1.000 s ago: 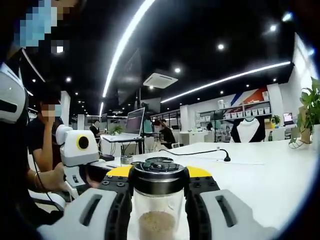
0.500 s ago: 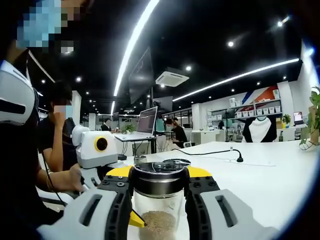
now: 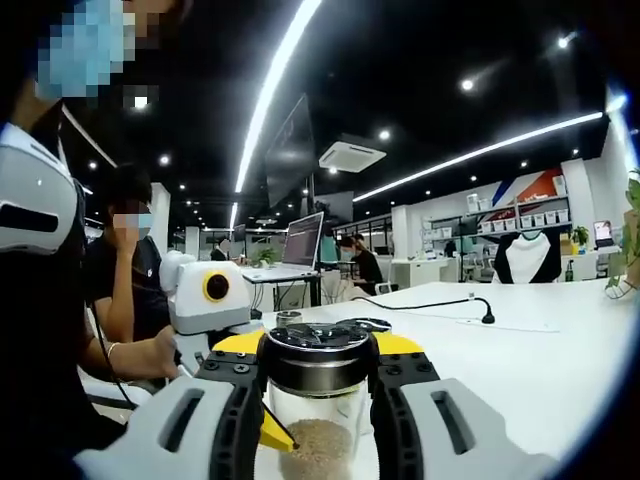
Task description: Rotate the seasoning bottle until the label or dispensing opening points toward the visible target arrow and the bottle remains upright within the marked orientation range
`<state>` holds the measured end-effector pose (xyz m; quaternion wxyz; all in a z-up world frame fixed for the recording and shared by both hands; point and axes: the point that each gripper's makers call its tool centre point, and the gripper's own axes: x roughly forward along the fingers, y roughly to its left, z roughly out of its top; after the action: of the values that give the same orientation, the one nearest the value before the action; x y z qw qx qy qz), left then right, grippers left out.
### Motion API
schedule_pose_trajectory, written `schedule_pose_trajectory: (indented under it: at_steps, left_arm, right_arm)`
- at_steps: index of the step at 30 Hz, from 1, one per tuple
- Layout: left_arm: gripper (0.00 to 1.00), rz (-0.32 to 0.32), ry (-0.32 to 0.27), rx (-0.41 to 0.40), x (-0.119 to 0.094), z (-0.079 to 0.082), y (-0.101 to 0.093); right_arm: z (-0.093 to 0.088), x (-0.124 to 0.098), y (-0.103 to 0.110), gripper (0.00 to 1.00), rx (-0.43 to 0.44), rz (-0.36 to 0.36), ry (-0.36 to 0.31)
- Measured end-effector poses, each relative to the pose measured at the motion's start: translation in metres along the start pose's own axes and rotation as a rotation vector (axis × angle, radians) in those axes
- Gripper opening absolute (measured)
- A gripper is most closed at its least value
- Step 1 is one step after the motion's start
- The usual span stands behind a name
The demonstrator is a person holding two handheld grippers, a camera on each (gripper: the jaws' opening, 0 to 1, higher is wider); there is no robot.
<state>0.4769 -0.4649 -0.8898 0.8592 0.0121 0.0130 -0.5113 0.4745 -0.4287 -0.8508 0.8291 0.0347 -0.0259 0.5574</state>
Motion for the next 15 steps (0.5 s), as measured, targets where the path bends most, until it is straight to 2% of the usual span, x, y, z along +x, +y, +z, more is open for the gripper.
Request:
schedule_pose_trajectory:
  at_steps: [5, 15]
  left_arm:
    - [0.42, 0.014, -0.023, -0.020, -0.0002, -0.0012, -0.0014]
    - [0.41, 0.068, -0.022, 0.036, 0.0002, -0.0021, -0.0020]
  right_arm:
    - [-0.0009, -0.0002, 0.0008, 0.37, -0.002, 0.004, 0.004]
    - [-0.0002, -0.0040, 0.0005, 0.37, 0.012, 0.012, -0.016]
